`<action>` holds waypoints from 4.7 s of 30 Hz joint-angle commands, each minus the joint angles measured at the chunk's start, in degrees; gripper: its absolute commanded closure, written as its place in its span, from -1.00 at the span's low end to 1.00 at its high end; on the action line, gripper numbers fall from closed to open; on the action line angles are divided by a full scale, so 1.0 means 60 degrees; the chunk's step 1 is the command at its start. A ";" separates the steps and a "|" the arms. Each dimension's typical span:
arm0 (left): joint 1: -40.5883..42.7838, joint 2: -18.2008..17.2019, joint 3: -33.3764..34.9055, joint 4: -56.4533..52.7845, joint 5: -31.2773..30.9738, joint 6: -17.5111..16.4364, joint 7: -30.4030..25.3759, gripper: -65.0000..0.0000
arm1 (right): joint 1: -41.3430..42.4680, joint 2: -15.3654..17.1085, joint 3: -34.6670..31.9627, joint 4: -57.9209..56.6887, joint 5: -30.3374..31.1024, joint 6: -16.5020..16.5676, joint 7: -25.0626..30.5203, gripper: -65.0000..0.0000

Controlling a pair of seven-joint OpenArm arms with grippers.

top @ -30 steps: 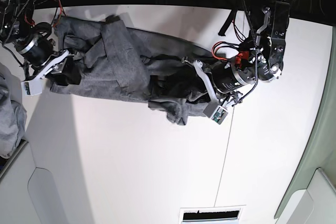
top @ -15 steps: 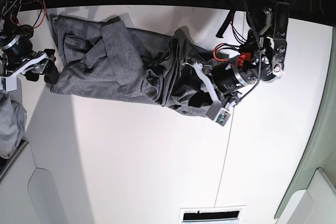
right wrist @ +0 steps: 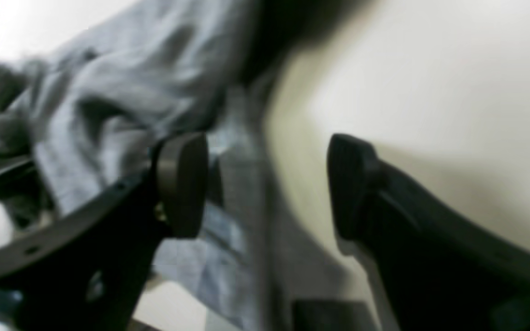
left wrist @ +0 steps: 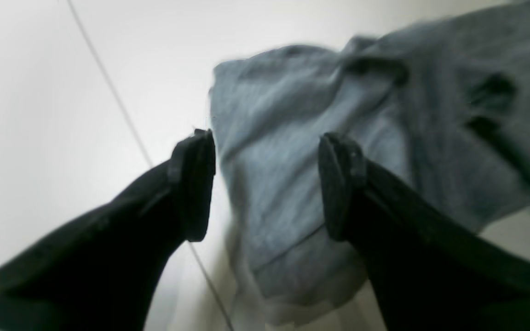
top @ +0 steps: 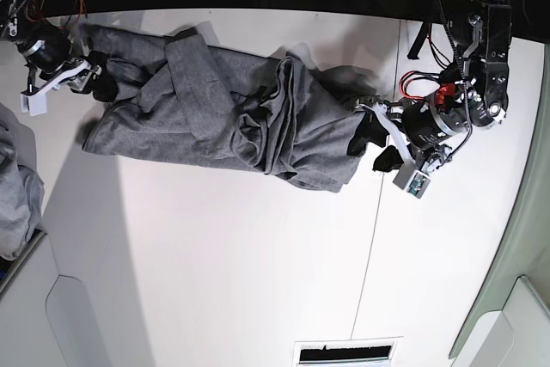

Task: Layout the t-shirt on the table in an organized manner, then fold the t-shirt properly

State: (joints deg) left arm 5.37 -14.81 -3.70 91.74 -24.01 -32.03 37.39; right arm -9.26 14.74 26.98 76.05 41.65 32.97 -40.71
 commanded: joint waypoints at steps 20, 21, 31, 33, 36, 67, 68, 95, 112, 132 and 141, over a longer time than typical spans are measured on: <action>-0.0091 -0.0317 -0.0685 -0.0463 -0.0390 0.0470 -0.0557 -0.15 | 0.0849 -0.0659 0.0291 0.0423 -0.0477 -0.0025 0.0229 1.00; -0.0095 -0.0317 -0.0838 -0.0463 -0.0393 0.0470 -0.0554 -0.15 | 0.0849 -0.0645 0.0619 0.0525 -0.0477 -0.0025 0.0160 1.00; 0.0441 -0.0113 -0.0714 -0.0484 -0.0962 0.0463 -0.0608 -0.15 | 0.0852 0.0186 0.1559 0.2062 0.0838 -0.0029 -0.0732 1.00; 0.0532 0.0142 -0.0550 -0.0503 -0.0954 0.0452 -0.0630 -0.15 | 0.0852 0.0182 0.1475 0.2605 0.1126 -0.0029 -0.0845 1.00; 0.0565 0.0503 -0.0259 -0.0630 -0.0860 0.0448 -0.0637 -0.15 | 0.0954 0.0069 0.0969 0.3333 0.1344 -0.0025 -0.0929 1.00; 0.0565 0.0532 -0.0040 -0.1067 -0.1038 0.0412 -0.0707 -0.13 | 0.3005 -0.1647 -0.7555 0.3548 -0.4350 -0.0652 0.0648 0.01; 0.0561 0.0532 -0.0302 -0.0951 -0.1198 0.0321 -0.0590 -0.04 | 0.3118 -0.1647 -0.7417 0.3548 -0.4452 -0.0867 0.0652 0.23; 0.0313 0.1344 0.2707 -0.0605 -0.0994 -0.1328 -0.0171 1.00 | 0.6298 -0.1439 -0.6903 -0.4266 -0.5049 -0.0208 0.2579 1.00; -0.3107 0.0750 0.1195 -0.4492 -0.0732 -0.1268 -0.0240 1.00 | 0.3934 -0.0368 -0.6972 -0.1468 -0.2914 -0.0208 0.1173 1.00; -0.3038 -0.0965 0.1191 -0.1807 -0.3275 -0.1328 0.1341 1.00 | 0.2561 -0.0419 -0.4783 0.0492 -0.2477 -0.0262 0.0586 1.00; 0.0601 -0.2178 0.0390 0.1242 -0.4229 -0.1328 0.2065 1.00 | 0.1337 0.0197 -0.4058 0.1257 -0.0652 0.0157 -0.0841 1.00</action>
State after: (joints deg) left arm 9.43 -27.11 -0.99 98.54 -48.49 -39.53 50.52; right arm -1.93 15.31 2.35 82.72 36.51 33.08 -46.52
